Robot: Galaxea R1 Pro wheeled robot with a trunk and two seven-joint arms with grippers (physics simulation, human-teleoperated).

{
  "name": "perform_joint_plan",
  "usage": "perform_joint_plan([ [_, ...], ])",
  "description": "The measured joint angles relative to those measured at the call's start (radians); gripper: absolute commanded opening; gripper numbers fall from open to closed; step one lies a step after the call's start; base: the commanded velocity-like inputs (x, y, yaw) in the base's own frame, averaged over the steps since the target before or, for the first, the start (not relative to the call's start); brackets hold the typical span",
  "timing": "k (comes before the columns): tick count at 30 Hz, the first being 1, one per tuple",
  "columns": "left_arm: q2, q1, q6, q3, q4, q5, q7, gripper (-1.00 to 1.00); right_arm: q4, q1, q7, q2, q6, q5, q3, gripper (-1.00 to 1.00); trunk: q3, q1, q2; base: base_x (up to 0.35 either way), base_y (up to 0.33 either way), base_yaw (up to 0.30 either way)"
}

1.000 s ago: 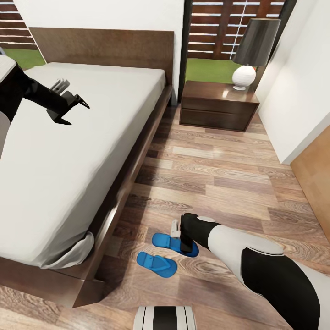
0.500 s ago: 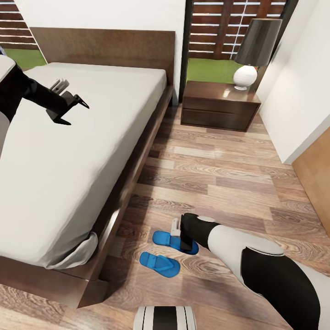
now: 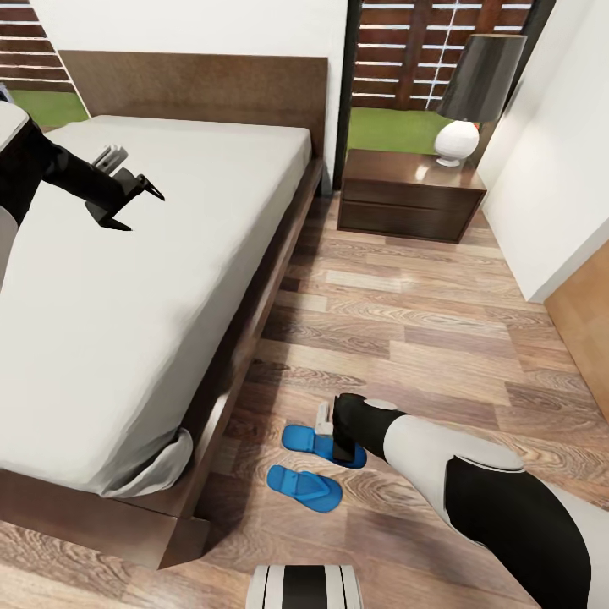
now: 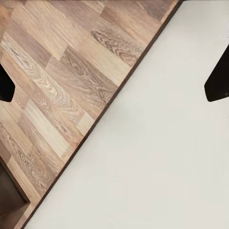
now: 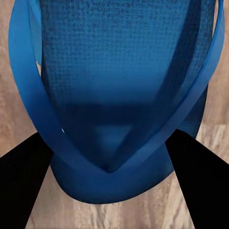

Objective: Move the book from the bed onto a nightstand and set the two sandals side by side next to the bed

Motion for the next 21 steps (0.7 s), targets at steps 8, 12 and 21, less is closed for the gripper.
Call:
perform_joint_plan([
  [8,0.000,0.000,0.000,0.000,0.000,0.000,0.000,1.00,0.000,0.000,-0.002,0.000,0.000,0.000,0.000,-1.00,0.000,0.000,0.000,0.000,0.029,0.000],
  [12,0.000,0.000,0.000,0.000,0.000,0.000,0.000,1.00,0.001,0.000,-0.005,0.000,0.001,0.000,0.000,-1.00,0.000,0.000,0.000,0.000,0.000,0.000],
  [21,0.000,0.000,0.000,0.001,-0.024,0.001,0.000,1.00,0.002,0.000,-0.090,0.000,0.005,0.000,-0.001,-1.00,0.000,0.000,0.000,0.000,0.000,0.000],
])
